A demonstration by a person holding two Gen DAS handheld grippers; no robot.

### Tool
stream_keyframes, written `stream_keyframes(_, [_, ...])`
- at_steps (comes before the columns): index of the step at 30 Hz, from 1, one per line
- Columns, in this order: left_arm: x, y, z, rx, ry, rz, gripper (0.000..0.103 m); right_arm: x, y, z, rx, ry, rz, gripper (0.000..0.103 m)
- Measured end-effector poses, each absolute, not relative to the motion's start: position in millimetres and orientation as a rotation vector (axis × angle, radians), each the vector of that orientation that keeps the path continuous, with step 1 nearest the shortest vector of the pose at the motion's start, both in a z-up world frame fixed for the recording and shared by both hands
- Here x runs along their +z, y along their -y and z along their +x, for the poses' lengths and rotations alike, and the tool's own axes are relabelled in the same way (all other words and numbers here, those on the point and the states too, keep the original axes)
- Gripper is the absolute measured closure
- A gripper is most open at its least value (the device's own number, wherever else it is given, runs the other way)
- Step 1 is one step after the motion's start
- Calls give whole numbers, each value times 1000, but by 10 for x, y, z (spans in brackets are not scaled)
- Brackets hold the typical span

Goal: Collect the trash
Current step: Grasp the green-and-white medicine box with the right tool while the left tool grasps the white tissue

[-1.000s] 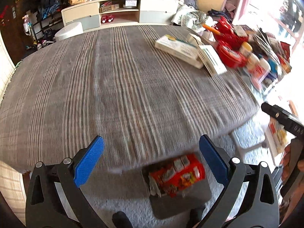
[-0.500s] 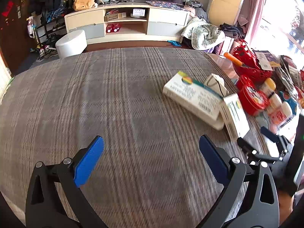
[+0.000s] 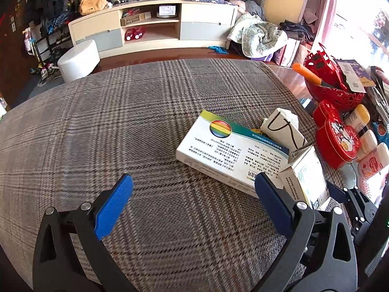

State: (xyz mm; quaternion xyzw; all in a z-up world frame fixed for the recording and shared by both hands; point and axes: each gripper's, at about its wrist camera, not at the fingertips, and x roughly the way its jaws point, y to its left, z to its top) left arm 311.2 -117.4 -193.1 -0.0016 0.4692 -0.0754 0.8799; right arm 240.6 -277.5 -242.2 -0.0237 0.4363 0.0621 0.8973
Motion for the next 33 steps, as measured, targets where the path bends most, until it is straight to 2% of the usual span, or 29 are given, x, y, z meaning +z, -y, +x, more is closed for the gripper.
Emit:
stream_keyframes(14, [-2042,1534,3462,-174,-978,23,8,-2354,3095,1972,185,-923,24,30])
stream_keyframes(27, [-1984,2167,3725,-303,-933,24,8,-2363,3346,1779,203,-917,64,30])
stream_keyframes(33, [-2147,2490,3818,-347,-961,69,13,-2378,3425,1741,224,-920,83,30])
